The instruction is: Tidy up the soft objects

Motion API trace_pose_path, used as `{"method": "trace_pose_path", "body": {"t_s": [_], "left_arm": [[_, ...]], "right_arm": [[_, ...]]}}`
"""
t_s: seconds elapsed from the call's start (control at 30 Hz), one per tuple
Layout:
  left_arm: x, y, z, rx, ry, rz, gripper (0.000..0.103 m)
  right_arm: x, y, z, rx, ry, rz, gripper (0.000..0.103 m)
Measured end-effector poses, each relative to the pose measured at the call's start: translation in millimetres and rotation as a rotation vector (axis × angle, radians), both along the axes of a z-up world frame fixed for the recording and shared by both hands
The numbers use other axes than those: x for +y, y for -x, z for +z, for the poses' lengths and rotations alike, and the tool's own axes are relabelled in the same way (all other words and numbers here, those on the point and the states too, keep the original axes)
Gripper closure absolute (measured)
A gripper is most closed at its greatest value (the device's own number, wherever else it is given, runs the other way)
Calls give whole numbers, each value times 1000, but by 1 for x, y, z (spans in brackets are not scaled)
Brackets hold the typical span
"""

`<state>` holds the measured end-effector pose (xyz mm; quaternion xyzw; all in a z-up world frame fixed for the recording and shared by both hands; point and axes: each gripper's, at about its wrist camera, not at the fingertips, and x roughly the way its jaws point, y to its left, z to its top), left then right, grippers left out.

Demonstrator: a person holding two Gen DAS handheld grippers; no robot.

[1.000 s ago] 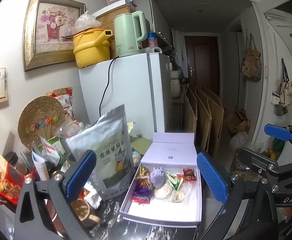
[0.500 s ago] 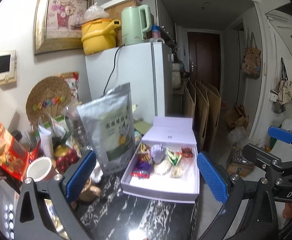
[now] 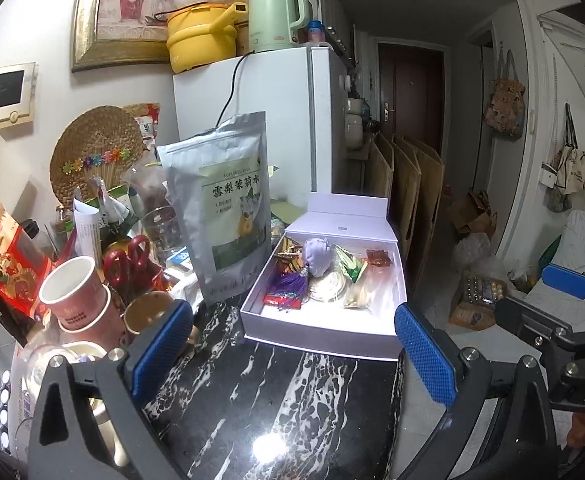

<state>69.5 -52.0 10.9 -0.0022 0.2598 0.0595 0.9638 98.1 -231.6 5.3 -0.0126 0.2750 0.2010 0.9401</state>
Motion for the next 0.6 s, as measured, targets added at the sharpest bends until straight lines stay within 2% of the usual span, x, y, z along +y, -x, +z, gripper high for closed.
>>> {"method": "trace_pose_path", "body": {"t_s": [0.2, 0.6], "left_arm": [[-2, -1, -2, 10, -9, -19, 1], [-3, 4, -1, 7, 32, -55, 1]], "right_arm": [[-1, 5, -2, 3, 7, -17, 6], [-1, 10, 0, -1, 19, -21, 6]]}}
